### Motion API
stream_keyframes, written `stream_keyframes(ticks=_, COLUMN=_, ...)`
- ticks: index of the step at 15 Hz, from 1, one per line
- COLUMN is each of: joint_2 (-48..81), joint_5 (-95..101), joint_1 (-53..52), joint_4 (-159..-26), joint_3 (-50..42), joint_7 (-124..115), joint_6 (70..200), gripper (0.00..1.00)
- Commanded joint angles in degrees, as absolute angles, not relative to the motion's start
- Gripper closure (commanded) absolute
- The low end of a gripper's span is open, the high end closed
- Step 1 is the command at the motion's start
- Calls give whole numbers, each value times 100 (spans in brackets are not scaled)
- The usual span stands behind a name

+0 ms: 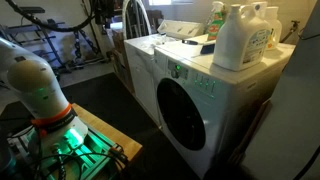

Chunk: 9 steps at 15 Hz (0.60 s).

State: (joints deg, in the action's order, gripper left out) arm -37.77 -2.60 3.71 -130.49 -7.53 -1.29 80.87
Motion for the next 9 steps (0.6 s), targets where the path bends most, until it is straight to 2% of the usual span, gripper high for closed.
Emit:
stream_keyframes(ticks=1, joint_2=-3761, joint_5=-293, joint_1=468, joint_4=-13032, joint_3=-687, joint_7=-81, joint_6=8071, gripper=0)
stream_keyframes(ticks=9, joint_2=-3662, joint_5=-384, joint_1=492, joint_4=-13052, joint_3=-670, joint_7=-227, joint_6=8230, gripper=0)
